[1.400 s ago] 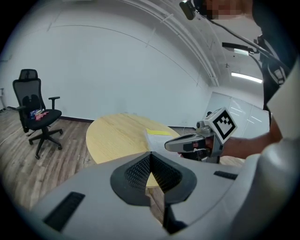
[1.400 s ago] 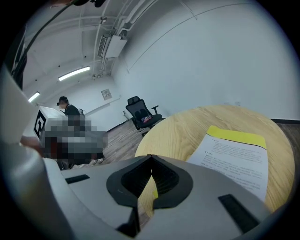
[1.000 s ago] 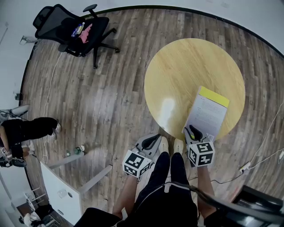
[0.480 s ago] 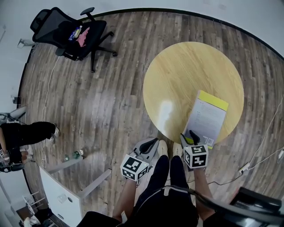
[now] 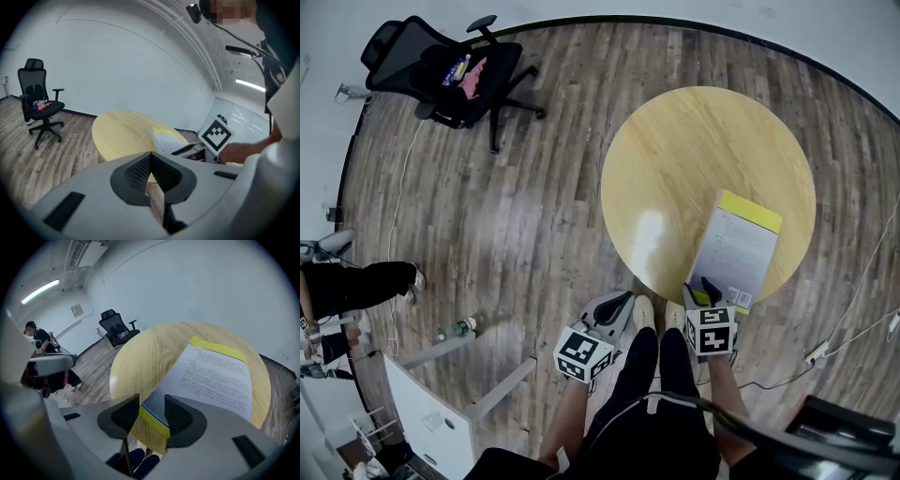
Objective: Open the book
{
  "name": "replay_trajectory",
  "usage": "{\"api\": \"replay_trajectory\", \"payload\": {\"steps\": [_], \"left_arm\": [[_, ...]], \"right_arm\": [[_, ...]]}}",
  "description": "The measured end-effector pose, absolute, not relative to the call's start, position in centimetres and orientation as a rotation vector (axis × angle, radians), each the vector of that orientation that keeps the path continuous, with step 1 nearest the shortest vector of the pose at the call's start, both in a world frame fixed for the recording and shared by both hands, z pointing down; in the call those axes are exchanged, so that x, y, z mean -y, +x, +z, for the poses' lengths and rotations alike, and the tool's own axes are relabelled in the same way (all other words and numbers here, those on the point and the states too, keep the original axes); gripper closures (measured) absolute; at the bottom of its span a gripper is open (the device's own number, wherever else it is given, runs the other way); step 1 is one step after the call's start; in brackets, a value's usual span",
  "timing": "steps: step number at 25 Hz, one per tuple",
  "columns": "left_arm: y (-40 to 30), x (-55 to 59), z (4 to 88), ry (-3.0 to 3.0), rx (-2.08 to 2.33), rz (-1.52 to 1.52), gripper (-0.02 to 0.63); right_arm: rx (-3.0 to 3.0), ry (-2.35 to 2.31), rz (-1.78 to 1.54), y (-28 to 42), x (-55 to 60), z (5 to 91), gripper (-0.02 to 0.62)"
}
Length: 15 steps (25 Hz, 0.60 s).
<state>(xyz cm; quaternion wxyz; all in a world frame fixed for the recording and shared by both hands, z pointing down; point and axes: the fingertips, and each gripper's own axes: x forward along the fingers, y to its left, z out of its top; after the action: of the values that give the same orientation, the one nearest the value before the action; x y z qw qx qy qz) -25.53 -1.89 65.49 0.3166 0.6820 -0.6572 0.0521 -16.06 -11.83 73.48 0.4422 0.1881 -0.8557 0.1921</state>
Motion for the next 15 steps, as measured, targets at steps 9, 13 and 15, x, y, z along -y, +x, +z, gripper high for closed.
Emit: {"api": "replay_trajectory", "payload": {"steps": [9, 13, 15], "left_arm": [[-25.46, 2.02, 65.35, 1.798, 1.73, 0.134, 0.606], [-25.4, 2.16, 65.38, 1.799, 1.732, 0.133, 0.606], [-25.36, 2.21, 65.33, 1.801, 1.731, 0.133, 0.606]], "right_arm": [[2.112, 0.495, 0.464, -16.11, 11.33, 73.04, 0.516], [2.106, 0.505, 0.464, -15.97, 11.39, 72.97, 0.534], [2.105, 0.512, 0.466, -15.77, 11.52, 72.89, 0.543]]}}
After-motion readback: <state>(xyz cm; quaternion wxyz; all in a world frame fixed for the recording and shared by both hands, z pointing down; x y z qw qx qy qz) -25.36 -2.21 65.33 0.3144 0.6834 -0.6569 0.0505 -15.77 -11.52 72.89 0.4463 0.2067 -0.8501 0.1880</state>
